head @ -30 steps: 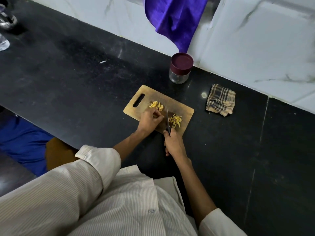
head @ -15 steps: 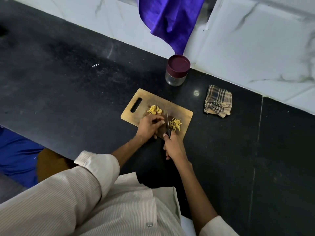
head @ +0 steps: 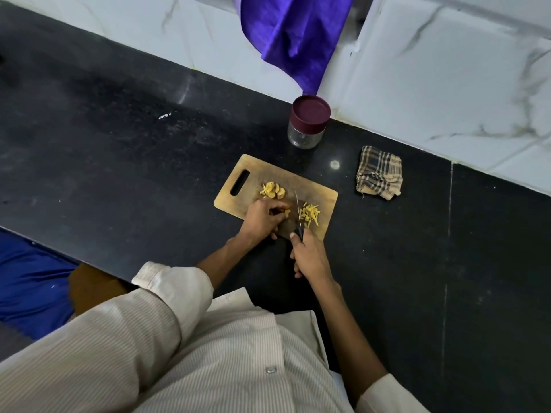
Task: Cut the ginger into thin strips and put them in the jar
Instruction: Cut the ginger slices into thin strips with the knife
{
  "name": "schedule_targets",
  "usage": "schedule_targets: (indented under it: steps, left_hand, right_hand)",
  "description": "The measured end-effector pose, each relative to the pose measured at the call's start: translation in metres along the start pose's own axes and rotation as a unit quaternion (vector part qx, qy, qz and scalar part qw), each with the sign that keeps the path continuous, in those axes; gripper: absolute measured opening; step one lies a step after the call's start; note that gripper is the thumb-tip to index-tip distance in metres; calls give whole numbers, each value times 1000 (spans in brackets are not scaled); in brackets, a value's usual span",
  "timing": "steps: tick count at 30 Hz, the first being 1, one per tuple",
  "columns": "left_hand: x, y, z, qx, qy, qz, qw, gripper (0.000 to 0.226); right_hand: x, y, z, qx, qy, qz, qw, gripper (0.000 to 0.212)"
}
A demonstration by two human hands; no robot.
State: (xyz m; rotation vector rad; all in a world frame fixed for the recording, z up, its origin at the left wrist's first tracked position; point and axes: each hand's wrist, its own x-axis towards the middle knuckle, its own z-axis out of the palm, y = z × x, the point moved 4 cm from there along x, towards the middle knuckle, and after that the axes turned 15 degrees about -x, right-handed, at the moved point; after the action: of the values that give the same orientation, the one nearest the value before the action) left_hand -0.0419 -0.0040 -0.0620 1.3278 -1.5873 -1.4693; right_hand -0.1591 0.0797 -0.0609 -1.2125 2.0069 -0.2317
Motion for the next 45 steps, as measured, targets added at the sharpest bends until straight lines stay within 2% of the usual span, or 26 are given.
schedule_targets:
  steps: [9, 18, 28, 34, 40, 45]
  left_hand:
    - [3, 6, 3, 19, 23, 6, 1000, 20]
    - [2, 4, 4, 22, 46, 20, 998, 19]
    - [0, 6, 4, 26, 72, 19, 997, 13]
    - [1, 7, 4, 22, 66, 24, 997, 10]
    - [4, 2, 4, 26, 63, 36, 997, 8]
    - [5, 0, 4, 9, 68, 24, 997, 8]
  right_hand:
    - [-1, -2, 5, -2, 5, 5, 1000, 22]
    - [3, -2, 6, -32, 14, 22, 999, 33]
    - [-1, -12, 7, -73, 22, 22, 997, 27]
    - [2, -15, 10, -44, -1, 52, 998, 31]
    - [2, -19, 12, -32, -16, 59, 998, 23]
    - [5, -18, 14, 2, -36, 79, 996, 28]
